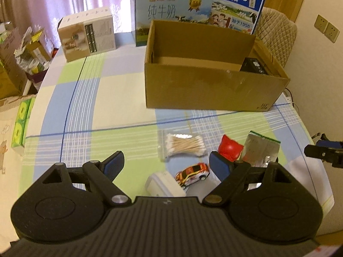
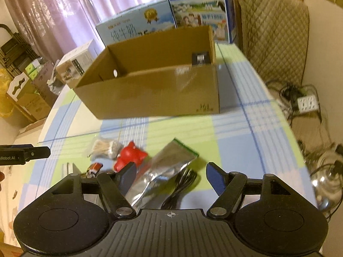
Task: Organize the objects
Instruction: 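Move the left tool to the white square night light and grasp it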
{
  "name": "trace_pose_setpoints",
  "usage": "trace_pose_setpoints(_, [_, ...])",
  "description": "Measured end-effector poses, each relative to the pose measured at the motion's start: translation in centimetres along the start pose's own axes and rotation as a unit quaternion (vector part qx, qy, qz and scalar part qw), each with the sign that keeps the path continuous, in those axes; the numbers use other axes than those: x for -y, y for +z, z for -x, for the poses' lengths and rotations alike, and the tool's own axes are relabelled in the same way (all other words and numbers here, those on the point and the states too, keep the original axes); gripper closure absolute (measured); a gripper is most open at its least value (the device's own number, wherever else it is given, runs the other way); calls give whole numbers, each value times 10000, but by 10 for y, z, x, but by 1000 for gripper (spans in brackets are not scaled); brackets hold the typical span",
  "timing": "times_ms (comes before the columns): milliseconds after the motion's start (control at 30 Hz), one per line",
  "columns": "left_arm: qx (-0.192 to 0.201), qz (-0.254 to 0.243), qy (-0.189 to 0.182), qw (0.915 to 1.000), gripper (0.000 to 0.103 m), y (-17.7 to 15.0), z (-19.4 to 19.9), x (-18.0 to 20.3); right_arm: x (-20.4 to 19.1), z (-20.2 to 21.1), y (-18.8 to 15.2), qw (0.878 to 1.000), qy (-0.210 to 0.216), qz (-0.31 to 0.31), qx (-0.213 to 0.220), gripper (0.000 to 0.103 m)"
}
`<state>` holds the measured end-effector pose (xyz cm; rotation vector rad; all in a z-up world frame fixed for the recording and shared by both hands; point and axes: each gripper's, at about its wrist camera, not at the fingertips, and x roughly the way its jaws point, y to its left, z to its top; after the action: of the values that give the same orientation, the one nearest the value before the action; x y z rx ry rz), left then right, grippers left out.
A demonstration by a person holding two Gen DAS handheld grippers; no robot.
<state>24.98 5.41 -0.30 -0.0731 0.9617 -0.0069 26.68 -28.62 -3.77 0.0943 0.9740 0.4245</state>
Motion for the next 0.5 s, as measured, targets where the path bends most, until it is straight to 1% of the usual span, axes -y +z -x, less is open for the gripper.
trace_pose_setpoints(367, [-322, 113, 64, 9994, 20, -28, -15, -8, 0, -18, -17, 9994, 4, -128, -309, 35])
trace_pose_setpoints(500, [-409, 89, 0, 9991, 20, -39, -24, -6, 0, -22, -21, 9991, -34, -164, -394, 35])
